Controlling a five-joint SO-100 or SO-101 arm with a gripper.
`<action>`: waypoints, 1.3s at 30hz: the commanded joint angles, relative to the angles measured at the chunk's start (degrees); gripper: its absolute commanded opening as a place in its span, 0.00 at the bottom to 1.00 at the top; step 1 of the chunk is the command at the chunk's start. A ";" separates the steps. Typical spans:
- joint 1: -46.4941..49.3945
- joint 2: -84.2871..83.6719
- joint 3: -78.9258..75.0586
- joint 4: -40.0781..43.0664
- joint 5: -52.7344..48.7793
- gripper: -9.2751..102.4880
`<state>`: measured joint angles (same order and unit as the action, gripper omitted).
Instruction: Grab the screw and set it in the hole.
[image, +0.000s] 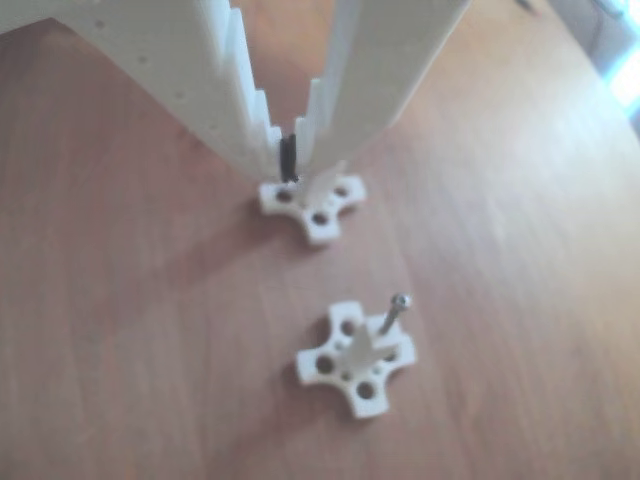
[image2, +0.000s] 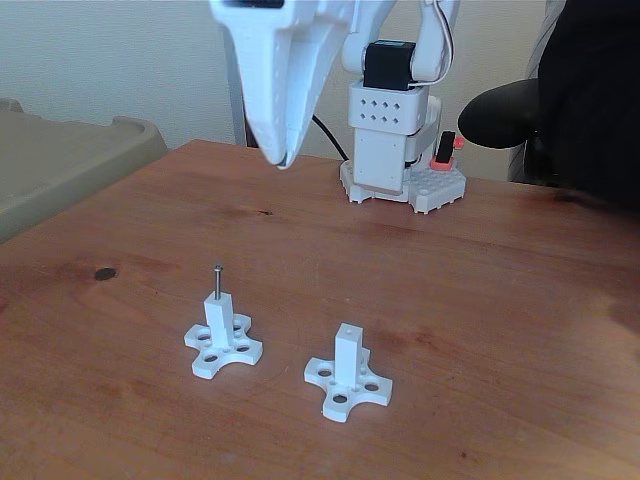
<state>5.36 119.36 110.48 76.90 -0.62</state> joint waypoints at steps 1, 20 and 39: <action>0.70 -1.85 -6.15 -2.02 -0.53 0.04; 2.72 -14.33 -16.08 -1.58 -0.88 0.06; 3.34 -17.31 -17.05 -2.11 -0.35 0.13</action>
<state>7.91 101.69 99.14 75.23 -0.70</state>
